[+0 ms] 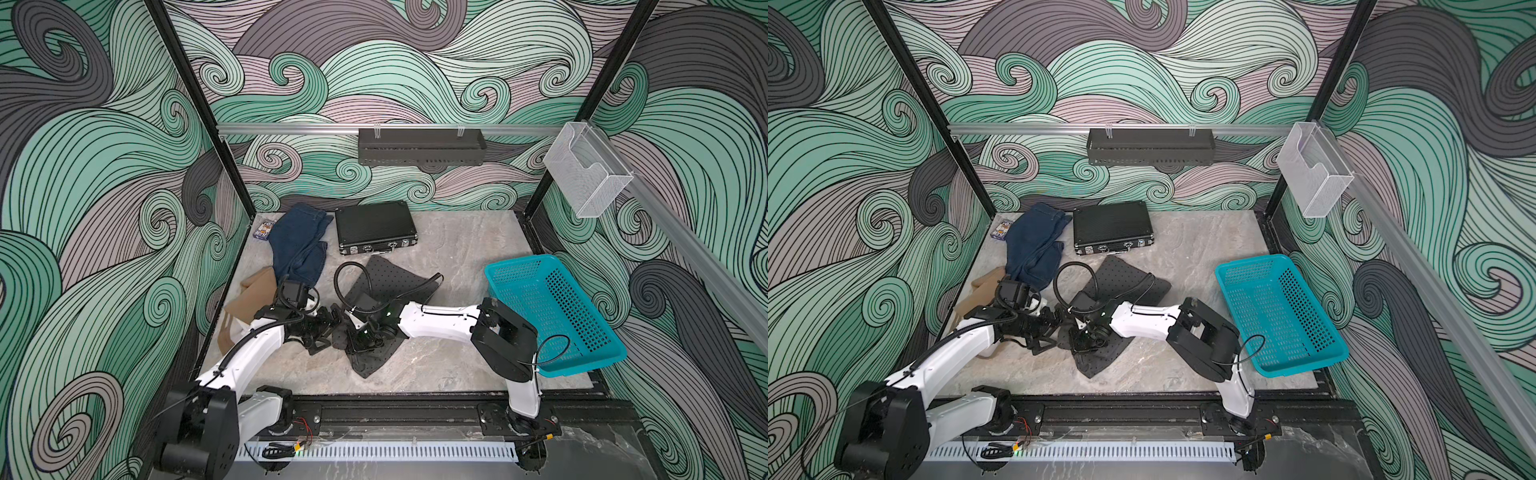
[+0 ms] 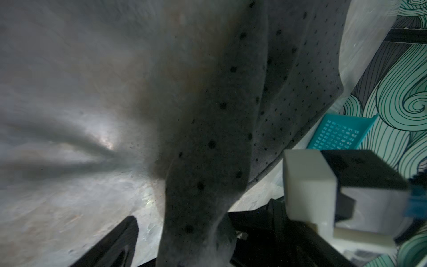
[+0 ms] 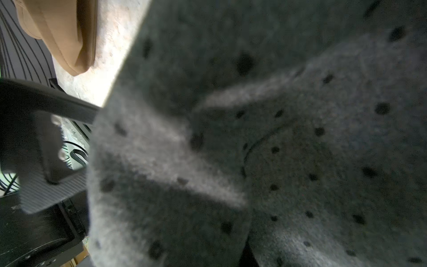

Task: Roll up the skirts
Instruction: Roll the skirt at the center of the board.

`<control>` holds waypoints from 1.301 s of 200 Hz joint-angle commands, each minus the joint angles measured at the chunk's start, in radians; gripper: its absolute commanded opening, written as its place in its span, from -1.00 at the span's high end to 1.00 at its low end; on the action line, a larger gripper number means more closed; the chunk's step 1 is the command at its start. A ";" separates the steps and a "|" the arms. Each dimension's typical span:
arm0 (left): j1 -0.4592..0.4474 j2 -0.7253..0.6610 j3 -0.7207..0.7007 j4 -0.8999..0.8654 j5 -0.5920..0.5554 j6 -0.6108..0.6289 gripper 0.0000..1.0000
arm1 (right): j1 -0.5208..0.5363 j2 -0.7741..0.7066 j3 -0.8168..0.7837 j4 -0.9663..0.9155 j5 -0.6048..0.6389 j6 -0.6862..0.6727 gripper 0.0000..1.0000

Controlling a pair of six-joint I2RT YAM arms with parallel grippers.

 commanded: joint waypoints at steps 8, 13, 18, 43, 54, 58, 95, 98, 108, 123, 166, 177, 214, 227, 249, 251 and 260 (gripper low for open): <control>0.008 0.075 -0.024 0.179 0.114 -0.059 -0.84 | 0.001 0.010 0.004 0.029 -0.039 -0.024 0.77; 0.008 0.085 -0.025 0.170 0.104 -0.055 -0.82 | 0.000 0.010 0.001 0.032 -0.047 -0.027 0.76; 0.008 0.090 -0.027 0.160 0.091 -0.051 -0.79 | 0.001 0.008 -0.004 0.040 -0.051 -0.029 0.77; 0.008 0.060 -0.078 0.163 0.027 -0.089 -0.42 | 0.003 -0.010 -0.041 0.096 -0.066 -0.028 0.75; 0.009 0.047 -0.090 0.178 0.009 -0.121 -0.10 | 0.003 -0.014 -0.059 0.124 -0.064 -0.035 0.74; 0.008 0.045 -0.091 0.184 0.008 -0.130 0.06 | 0.004 -0.017 -0.067 0.140 -0.063 -0.038 0.73; 0.009 0.072 -0.015 0.084 -0.072 -0.131 0.99 | 0.020 -0.108 -0.175 0.313 0.008 -0.094 0.55; 0.009 0.076 -0.009 0.073 -0.077 -0.130 0.99 | 0.022 -0.118 -0.186 0.323 0.019 -0.104 0.50; 0.011 0.093 0.016 0.029 -0.097 -0.122 1.00 | 0.025 -0.158 -0.228 0.361 0.045 -0.134 0.37; 0.014 0.128 0.049 -0.037 -0.120 -0.106 1.00 | 0.034 -0.226 -0.284 0.401 0.059 -0.204 0.17; 0.023 0.248 0.145 -0.166 -0.082 -0.095 1.00 | 0.129 -0.368 -0.486 0.559 0.334 -0.396 -0.36; 0.024 0.249 0.161 -0.184 -0.077 -0.114 1.00 | 0.183 -0.362 -0.509 0.602 0.446 -0.477 -0.45; 0.048 0.266 0.226 -0.288 -0.082 -0.107 1.00 | 0.252 -0.281 -0.486 0.610 0.632 -0.694 -0.61; 0.058 0.299 0.239 -0.299 -0.059 -0.097 1.00 | 0.267 -0.277 -0.518 0.671 0.696 -0.768 -0.63; 0.074 0.340 0.257 -0.307 -0.010 -0.083 1.00 | 0.292 -0.243 -0.565 0.773 0.734 -0.869 -0.65; 0.073 0.342 0.261 -0.309 -0.010 -0.083 1.00 | 0.295 -0.236 -0.566 0.779 0.741 -0.875 -0.66; 0.075 0.353 0.269 -0.319 -0.005 -0.079 1.00 | 0.309 -0.202 -0.578 0.829 0.784 -0.909 -0.67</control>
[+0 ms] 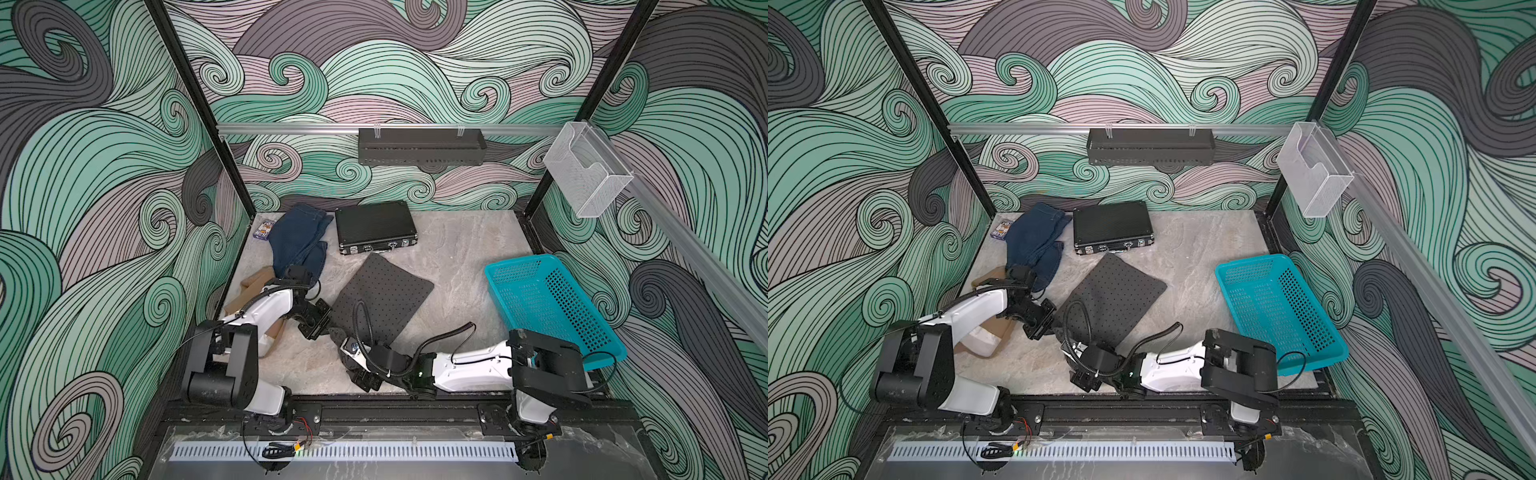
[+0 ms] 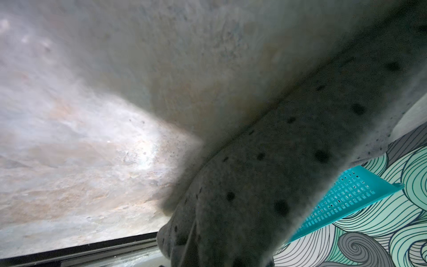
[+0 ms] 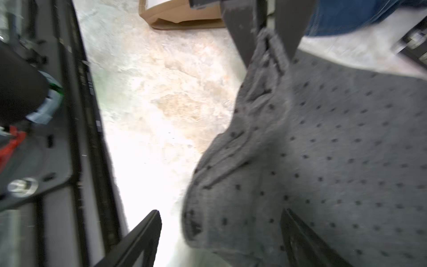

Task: Roll up the skirts
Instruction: Roll the skirt at the center of the board.

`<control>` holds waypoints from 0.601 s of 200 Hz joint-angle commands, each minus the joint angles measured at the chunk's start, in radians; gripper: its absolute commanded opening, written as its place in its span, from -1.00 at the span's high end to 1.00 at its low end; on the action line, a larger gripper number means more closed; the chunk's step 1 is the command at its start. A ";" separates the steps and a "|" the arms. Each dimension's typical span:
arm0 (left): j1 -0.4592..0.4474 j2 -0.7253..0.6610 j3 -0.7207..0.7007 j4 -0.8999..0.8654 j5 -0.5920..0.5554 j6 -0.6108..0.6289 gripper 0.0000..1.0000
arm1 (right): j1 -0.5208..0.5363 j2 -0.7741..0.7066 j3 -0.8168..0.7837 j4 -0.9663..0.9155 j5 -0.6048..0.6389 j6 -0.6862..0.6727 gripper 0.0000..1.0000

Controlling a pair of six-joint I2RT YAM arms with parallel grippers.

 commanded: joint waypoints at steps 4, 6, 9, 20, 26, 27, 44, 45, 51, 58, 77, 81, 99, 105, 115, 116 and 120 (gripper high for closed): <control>0.015 0.034 0.041 -0.073 0.052 0.018 1.00 | 0.041 0.085 -0.036 0.182 0.169 -0.182 -0.67; 0.015 0.035 0.044 -0.072 0.054 0.018 1.00 | 0.044 0.094 -0.039 0.202 0.176 -0.194 -0.67; 0.015 0.038 0.045 -0.072 0.060 0.018 1.00 | 0.052 0.109 -0.043 0.227 0.187 -0.211 -0.67; 0.019 0.045 0.055 -0.078 0.072 0.018 1.00 | 0.072 0.152 -0.047 0.280 0.212 -0.259 -0.67; 0.021 0.045 0.061 -0.080 0.075 0.019 1.00 | 0.079 0.162 -0.047 0.287 0.209 -0.270 -0.66; 0.021 0.045 0.063 -0.081 0.075 0.020 1.00 | 0.079 0.162 -0.047 0.288 0.206 -0.271 -0.66; 0.028 0.049 0.083 -0.095 0.076 0.028 1.00 | 0.093 0.135 -0.070 0.292 0.173 -0.282 -0.66; 0.029 0.050 0.085 -0.096 0.076 0.029 1.00 | 0.094 0.134 -0.072 0.292 0.169 -0.282 -0.66; 0.031 0.051 0.092 -0.101 0.074 0.035 1.00 | 0.096 0.121 -0.079 0.283 0.163 -0.291 -0.66; 0.034 0.055 0.100 -0.109 0.074 0.041 1.00 | 0.096 0.111 -0.079 0.259 0.168 -0.292 -0.66; 0.041 0.067 0.104 -0.113 0.084 0.050 1.00 | 0.076 0.111 -0.054 0.187 0.136 -0.271 -0.69; 0.043 0.068 0.104 -0.112 0.086 0.051 1.00 | 0.071 0.120 -0.041 0.173 0.150 -0.262 -0.68; 0.047 0.071 0.102 -0.112 0.095 0.051 1.00 | 0.057 0.164 0.013 0.122 0.236 -0.250 -0.66; 0.050 0.068 0.102 -0.112 0.098 0.051 1.00 | 0.055 0.176 0.024 0.120 0.270 -0.248 -0.65; 0.052 0.062 0.100 -0.112 0.101 0.050 1.00 | 0.055 0.191 0.031 0.130 0.301 -0.253 -0.62; 0.052 0.062 0.100 -0.112 0.101 0.050 1.00 | 0.055 0.192 0.031 0.132 0.303 -0.254 -0.61; 0.053 0.060 0.098 -0.112 0.102 0.049 1.00 | 0.055 0.199 0.034 0.138 0.313 -0.255 -0.58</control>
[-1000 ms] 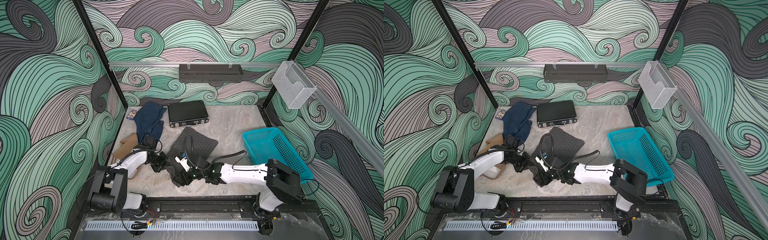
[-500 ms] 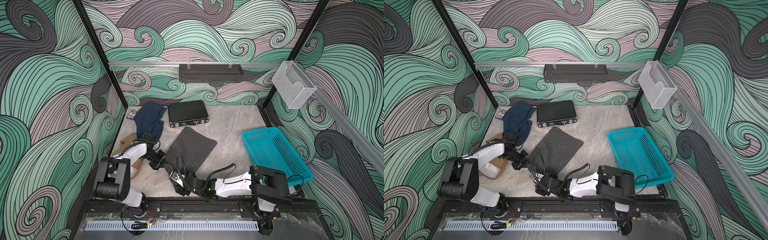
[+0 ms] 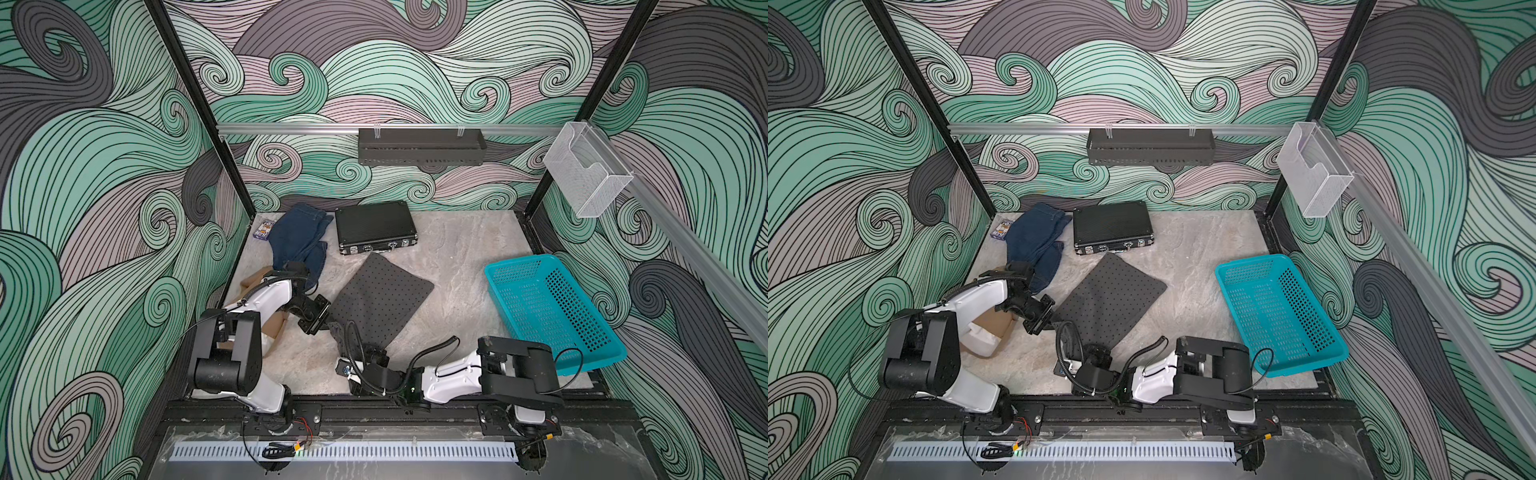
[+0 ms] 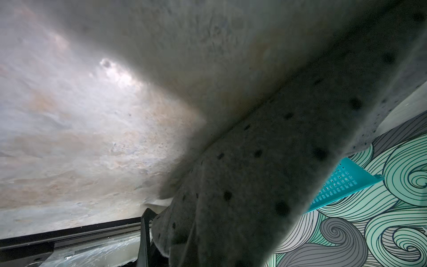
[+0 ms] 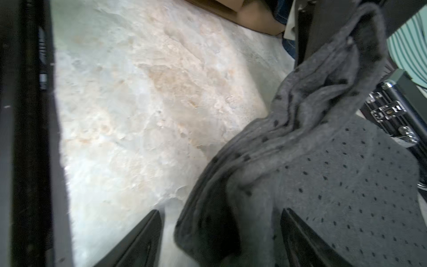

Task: Roll up the skirts
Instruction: Roll the skirt at the center of the board.

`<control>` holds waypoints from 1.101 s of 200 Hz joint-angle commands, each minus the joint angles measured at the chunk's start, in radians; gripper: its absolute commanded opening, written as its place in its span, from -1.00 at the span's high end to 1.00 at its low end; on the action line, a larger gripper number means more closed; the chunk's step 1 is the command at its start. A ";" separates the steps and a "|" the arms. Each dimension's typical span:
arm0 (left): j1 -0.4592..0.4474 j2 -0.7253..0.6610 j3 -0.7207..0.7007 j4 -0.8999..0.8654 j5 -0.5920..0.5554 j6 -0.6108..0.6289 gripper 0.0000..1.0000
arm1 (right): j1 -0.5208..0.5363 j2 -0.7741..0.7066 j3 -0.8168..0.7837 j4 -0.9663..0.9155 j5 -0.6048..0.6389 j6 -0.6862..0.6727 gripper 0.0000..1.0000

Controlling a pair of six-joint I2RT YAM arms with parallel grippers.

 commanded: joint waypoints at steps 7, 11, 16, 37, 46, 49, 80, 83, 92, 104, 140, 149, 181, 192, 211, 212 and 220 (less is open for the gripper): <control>0.017 -0.007 0.019 -0.030 0.033 0.009 1.00 | -0.009 0.061 0.045 -0.024 0.135 -0.005 -0.49; 0.020 -0.007 0.018 -0.029 0.036 0.008 1.00 | -0.010 0.072 0.056 -0.033 0.146 -0.003 -0.41; 0.022 -0.005 0.018 -0.027 0.039 0.008 1.00 | -0.009 0.082 0.067 -0.048 0.145 0.001 -0.26; 0.040 -0.001 0.026 -0.023 0.041 0.008 1.00 | -0.012 0.069 0.070 -0.090 0.106 0.053 0.46; 0.050 0.000 0.038 -0.031 0.033 0.009 1.00 | -0.014 0.035 0.057 -0.104 0.065 0.091 0.64; 0.053 0.000 0.042 -0.033 0.029 0.009 1.00 | -0.016 0.022 0.053 -0.109 0.054 0.109 0.68; 0.061 -0.001 0.085 0.013 0.015 -0.059 0.93 | -0.099 -0.122 -0.024 -0.121 -0.227 0.388 0.94; 0.060 -0.001 0.090 0.023 0.015 -0.067 0.93 | -0.117 -0.134 -0.037 -0.105 -0.273 0.433 0.97; 0.060 0.008 0.104 0.051 0.009 -0.095 0.91 | -0.162 -0.153 -0.063 -0.070 -0.377 0.537 1.00; 0.059 0.028 0.141 0.054 -0.020 -0.116 0.90 | -0.215 -0.158 -0.083 -0.037 -0.479 0.661 1.00; 0.044 0.129 0.234 0.092 -0.087 -0.167 0.69 | -0.315 -0.129 -0.082 -0.068 -0.675 0.900 1.00; 0.034 0.164 0.255 0.106 -0.095 -0.177 0.68 | -0.336 -0.119 -0.083 -0.072 -0.712 0.943 1.00; 0.009 0.303 0.359 0.103 -0.101 -0.178 0.67 | -0.420 -0.060 -0.112 0.007 -0.863 1.097 1.00; 0.005 0.335 0.386 0.097 -0.111 -0.181 0.61 | -0.437 -0.024 -0.104 0.015 -0.906 1.139 1.00; 0.005 0.374 0.434 0.068 -0.151 -0.171 0.55 | -0.452 0.028 -0.094 0.032 -0.944 1.201 1.00; 0.005 0.376 0.438 0.066 -0.154 -0.171 0.55 | -0.452 0.031 -0.094 0.033 -0.945 1.205 1.00; 0.006 0.389 0.458 0.049 -0.184 -0.161 0.43 | -0.458 0.050 -0.096 0.041 -0.952 1.236 1.00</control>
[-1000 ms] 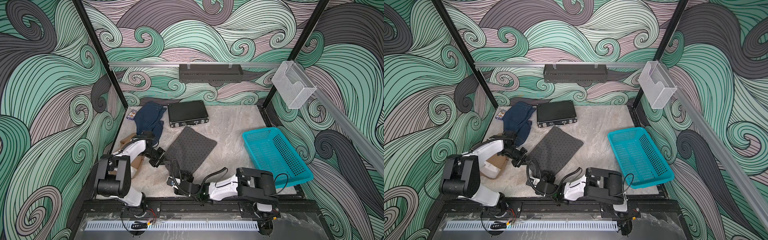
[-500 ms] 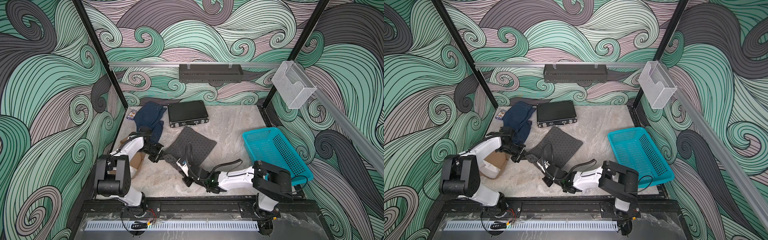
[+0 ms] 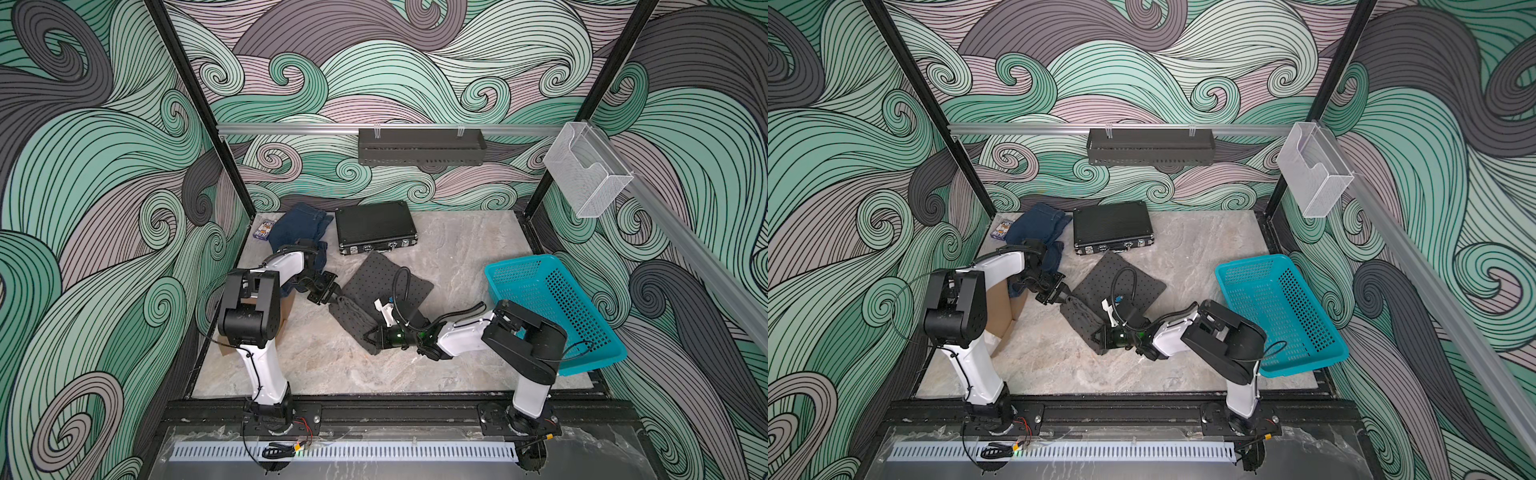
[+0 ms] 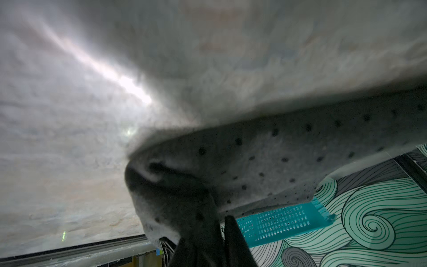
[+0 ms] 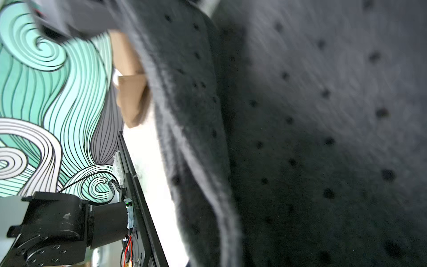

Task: Roll up the skirts
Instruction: Roll the skirt at the center of the board.

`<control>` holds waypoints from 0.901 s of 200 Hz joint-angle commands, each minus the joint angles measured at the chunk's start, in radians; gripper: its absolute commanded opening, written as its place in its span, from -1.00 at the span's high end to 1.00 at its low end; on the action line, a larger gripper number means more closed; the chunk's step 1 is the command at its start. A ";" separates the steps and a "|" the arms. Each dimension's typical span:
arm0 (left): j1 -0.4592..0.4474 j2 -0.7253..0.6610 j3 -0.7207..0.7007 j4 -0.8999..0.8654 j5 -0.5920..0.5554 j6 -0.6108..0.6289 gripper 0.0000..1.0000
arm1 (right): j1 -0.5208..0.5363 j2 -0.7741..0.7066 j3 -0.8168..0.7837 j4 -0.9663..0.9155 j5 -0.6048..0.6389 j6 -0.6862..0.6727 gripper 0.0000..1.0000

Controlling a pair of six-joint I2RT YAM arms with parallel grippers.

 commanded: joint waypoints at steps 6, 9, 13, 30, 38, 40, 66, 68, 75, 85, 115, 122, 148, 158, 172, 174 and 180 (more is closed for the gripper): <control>0.015 0.038 0.097 0.020 -0.144 0.007 0.37 | -0.006 0.078 -0.025 -0.033 -0.147 0.168 1.00; 0.015 0.044 0.102 0.017 -0.148 0.008 0.34 | -0.008 0.084 -0.025 -0.030 -0.149 0.177 1.00; 0.015 0.052 0.107 0.015 -0.149 0.008 0.30 | -0.010 0.092 -0.024 -0.028 -0.149 0.183 1.00; 0.018 0.094 0.135 0.009 -0.128 0.024 0.17 | -0.011 0.100 -0.014 -0.066 -0.132 0.195 1.00; 0.018 0.097 0.161 -0.021 -0.127 0.050 0.01 | -0.012 0.105 -0.004 -0.082 -0.134 0.196 1.00; 0.018 0.095 0.165 -0.027 -0.128 0.057 -0.02 | -0.012 0.106 -0.003 -0.085 -0.136 0.194 1.00; 0.015 -0.037 0.141 -0.047 -0.197 0.147 -0.34 | -0.018 0.093 0.016 -0.128 -0.137 0.172 1.00; 0.014 -0.049 0.133 -0.045 -0.197 0.157 -0.37 | -0.019 0.092 0.016 -0.134 -0.135 0.170 1.00; 0.012 -0.092 0.105 -0.035 -0.179 0.201 -0.39 | -0.024 0.088 0.019 -0.147 -0.136 0.162 1.00; 0.001 -0.146 0.066 -0.034 -0.156 0.261 -0.39 | -0.033 0.082 0.025 -0.165 -0.145 0.154 1.00; -0.077 -0.290 -0.098 0.038 -0.075 0.364 -0.29 | -0.071 0.079 0.052 -0.206 -0.210 0.115 1.00; -0.109 -0.311 -0.138 0.076 -0.059 0.349 -0.25 | -0.079 0.081 0.062 -0.219 -0.230 0.102 1.00; -0.238 -0.354 -0.239 0.218 -0.043 0.218 -0.05 | -0.092 0.087 0.112 -0.295 -0.288 0.023 1.00; -0.268 -0.362 -0.282 0.299 -0.041 0.161 -0.05 | -0.096 0.088 0.122 -0.317 -0.301 -0.007 1.00; -0.282 -0.357 -0.340 0.390 -0.055 0.094 -0.01 | -0.105 0.092 0.124 -0.315 -0.321 -0.020 1.00; -0.282 -0.354 -0.344 0.401 -0.057 0.086 0.02 | -0.106 0.094 0.124 -0.314 -0.324 -0.020 1.00; -0.282 -0.338 -0.352 0.430 -0.056 0.075 0.05 | -0.113 0.102 0.126 -0.310 -0.336 -0.017 0.98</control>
